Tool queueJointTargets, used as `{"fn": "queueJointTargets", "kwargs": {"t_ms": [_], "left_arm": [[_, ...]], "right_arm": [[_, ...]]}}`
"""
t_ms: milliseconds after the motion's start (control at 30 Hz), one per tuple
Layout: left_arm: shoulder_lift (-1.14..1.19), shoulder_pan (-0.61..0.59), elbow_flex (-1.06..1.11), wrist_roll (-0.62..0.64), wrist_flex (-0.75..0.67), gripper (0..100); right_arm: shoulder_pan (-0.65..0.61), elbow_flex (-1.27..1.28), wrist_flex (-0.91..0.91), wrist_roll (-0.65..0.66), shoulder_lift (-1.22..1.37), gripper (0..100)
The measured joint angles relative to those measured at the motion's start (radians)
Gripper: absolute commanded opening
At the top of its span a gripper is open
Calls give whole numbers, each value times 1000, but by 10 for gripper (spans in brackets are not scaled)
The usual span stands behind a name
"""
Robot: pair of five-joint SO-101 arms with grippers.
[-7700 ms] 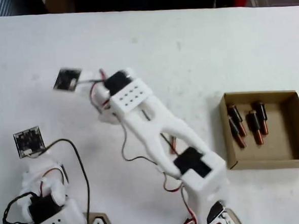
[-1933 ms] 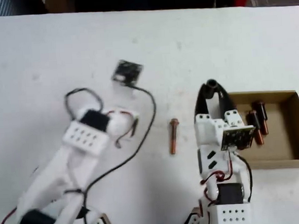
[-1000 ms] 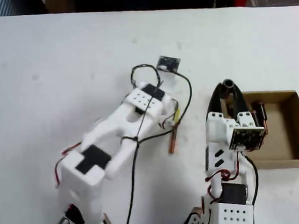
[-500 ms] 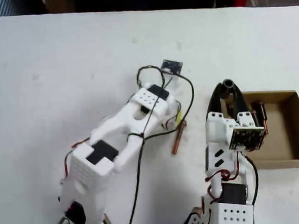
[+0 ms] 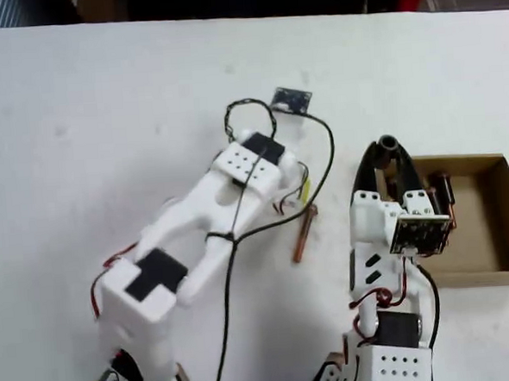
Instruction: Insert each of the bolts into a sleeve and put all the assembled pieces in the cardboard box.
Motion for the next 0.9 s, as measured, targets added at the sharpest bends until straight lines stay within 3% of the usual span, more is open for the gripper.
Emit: {"fn": "queueJointTargets", "kwargs": {"t_ms": [467, 900], "left_arm": [[-28, 124, 0, 0, 12, 188], [-28, 130, 0, 9, -14, 187]], "right_arm": [[6, 0, 0, 0, 0, 17], [8, 0, 0, 0, 0, 17]]}}
